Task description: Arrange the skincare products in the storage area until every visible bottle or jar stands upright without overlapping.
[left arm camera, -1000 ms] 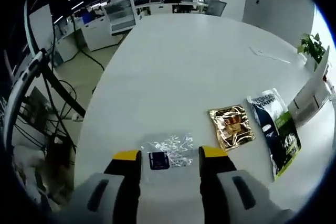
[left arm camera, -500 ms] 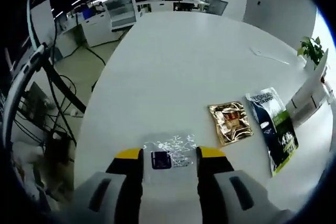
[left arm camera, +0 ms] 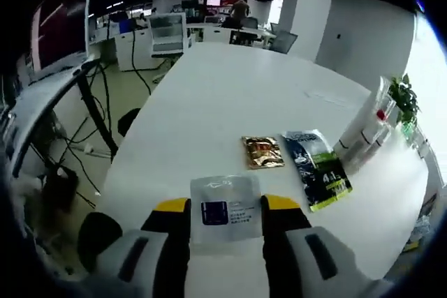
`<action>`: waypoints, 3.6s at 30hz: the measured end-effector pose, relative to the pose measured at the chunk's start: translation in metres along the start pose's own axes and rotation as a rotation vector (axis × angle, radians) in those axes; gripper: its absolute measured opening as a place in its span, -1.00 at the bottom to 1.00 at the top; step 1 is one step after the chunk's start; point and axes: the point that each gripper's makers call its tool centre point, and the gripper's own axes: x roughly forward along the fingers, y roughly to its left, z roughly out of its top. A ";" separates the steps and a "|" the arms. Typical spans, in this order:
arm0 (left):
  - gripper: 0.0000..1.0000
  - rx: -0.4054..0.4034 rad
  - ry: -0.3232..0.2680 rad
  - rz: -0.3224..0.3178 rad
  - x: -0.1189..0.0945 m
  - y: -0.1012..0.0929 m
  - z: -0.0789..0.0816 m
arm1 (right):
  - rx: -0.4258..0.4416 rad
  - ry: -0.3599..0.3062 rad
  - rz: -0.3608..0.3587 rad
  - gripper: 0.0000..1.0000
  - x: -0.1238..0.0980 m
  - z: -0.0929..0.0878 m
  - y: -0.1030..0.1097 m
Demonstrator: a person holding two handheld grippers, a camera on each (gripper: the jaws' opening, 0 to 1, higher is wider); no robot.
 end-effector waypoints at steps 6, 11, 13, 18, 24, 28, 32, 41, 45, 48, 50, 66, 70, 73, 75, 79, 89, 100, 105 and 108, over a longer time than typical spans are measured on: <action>-0.28 -0.052 -0.026 -0.085 -0.048 -0.033 -0.035 | -0.012 0.000 0.009 -0.51 0.000 0.000 0.003; -0.28 -0.008 -0.015 -0.180 -0.081 -0.067 -0.061 | -0.015 0.008 0.024 -0.52 0.000 -0.001 0.005; -0.28 0.046 -0.023 -0.195 -0.089 -0.078 -0.066 | -0.022 0.008 0.021 -0.52 0.000 -0.001 0.005; -0.27 0.103 -0.060 -0.253 -0.106 -0.113 -0.078 | -0.002 0.005 0.010 -0.53 -0.001 0.000 0.001; -0.27 0.331 -0.063 -0.323 -0.116 -0.151 -0.096 | -0.027 0.005 0.012 -0.53 -0.002 0.001 0.004; -0.27 0.223 -0.079 -0.335 -0.114 -0.156 -0.091 | -0.010 -0.004 -0.008 -0.53 -0.004 0.003 -0.002; -0.27 0.324 -0.045 -0.361 -0.110 -0.168 -0.103 | 0.000 -0.006 -0.027 -0.53 -0.005 0.003 -0.006; -0.27 0.492 -0.043 -0.331 -0.102 -0.174 -0.121 | 0.019 -0.027 -0.022 -0.51 -0.007 0.008 -0.004; -0.27 0.452 -0.062 -0.321 -0.101 -0.168 -0.114 | 0.101 -0.071 0.018 -0.54 -0.010 0.019 -0.001; -0.27 0.432 -0.084 -0.300 -0.101 -0.164 -0.110 | 0.189 -0.101 0.033 -0.55 -0.013 0.026 -0.004; -0.27 0.439 -0.102 -0.297 -0.102 -0.165 -0.108 | 0.165 -0.110 0.042 -0.50 -0.015 0.032 -0.001; -0.27 0.809 -0.163 -0.458 -0.124 -0.213 -0.136 | 0.598 -0.242 0.282 -0.51 0.012 0.077 0.049; -0.27 0.841 -0.202 -0.466 -0.129 -0.216 -0.131 | 0.556 -0.221 0.269 -0.62 0.015 0.074 0.052; -0.27 0.850 -0.208 -0.492 -0.133 -0.220 -0.134 | 0.536 -0.206 0.293 -0.83 0.015 0.072 0.056; -0.29 0.872 -0.202 -0.511 -0.134 -0.223 -0.138 | 0.478 -0.213 0.332 -0.99 0.012 0.075 0.064; -0.49 0.890 -0.190 -0.478 -0.131 -0.217 -0.137 | 0.426 -0.202 0.292 -1.00 0.011 0.070 0.060; -0.44 0.850 -0.186 -0.513 -0.134 -0.218 -0.136 | 0.189 -0.173 0.275 -1.00 -0.003 0.057 0.055; -0.55 0.900 -0.130 -0.615 -0.144 -0.228 -0.156 | -0.147 -0.221 0.330 -1.00 -0.015 0.058 0.077; -0.70 0.932 -0.118 -0.601 -0.142 -0.224 -0.158 | -0.192 -0.227 0.311 -1.00 -0.013 0.060 0.075; -0.86 0.928 -0.104 -0.609 -0.142 -0.223 -0.160 | -0.152 -0.238 0.293 -1.00 -0.012 0.062 0.067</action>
